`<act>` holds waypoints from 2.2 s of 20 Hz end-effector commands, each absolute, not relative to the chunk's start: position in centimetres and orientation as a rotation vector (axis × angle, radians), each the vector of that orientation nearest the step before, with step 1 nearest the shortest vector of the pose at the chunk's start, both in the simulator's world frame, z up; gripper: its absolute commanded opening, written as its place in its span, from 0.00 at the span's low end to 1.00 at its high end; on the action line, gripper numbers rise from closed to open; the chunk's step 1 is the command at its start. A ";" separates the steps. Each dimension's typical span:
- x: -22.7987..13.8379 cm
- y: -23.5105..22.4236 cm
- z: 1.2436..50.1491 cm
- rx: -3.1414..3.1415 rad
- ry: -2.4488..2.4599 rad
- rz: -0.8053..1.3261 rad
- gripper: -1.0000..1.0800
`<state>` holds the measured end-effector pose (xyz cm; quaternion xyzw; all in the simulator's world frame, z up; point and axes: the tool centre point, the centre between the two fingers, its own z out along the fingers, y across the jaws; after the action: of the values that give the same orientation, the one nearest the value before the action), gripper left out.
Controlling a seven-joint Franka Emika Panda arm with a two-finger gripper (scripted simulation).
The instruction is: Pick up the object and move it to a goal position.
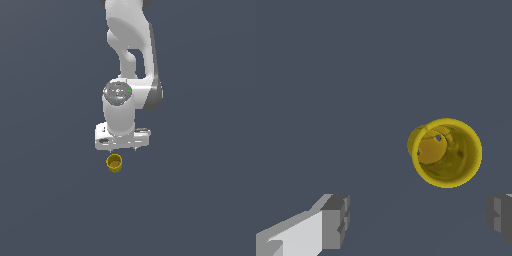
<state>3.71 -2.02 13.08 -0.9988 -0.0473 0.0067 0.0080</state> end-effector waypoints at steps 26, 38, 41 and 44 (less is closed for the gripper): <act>6.0 -6.0 5.0 -3.136 -0.182 0.000 0.96; 6.1 -6.0 4.6 -3.136 -0.182 0.000 0.00; 6.1 -6.0 4.6 -3.136 -0.182 0.000 0.00; 6.1 -5.9 4.7 -3.136 -0.182 0.001 0.00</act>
<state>6.06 -6.01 4.64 -0.9983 -0.0576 0.0007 0.0001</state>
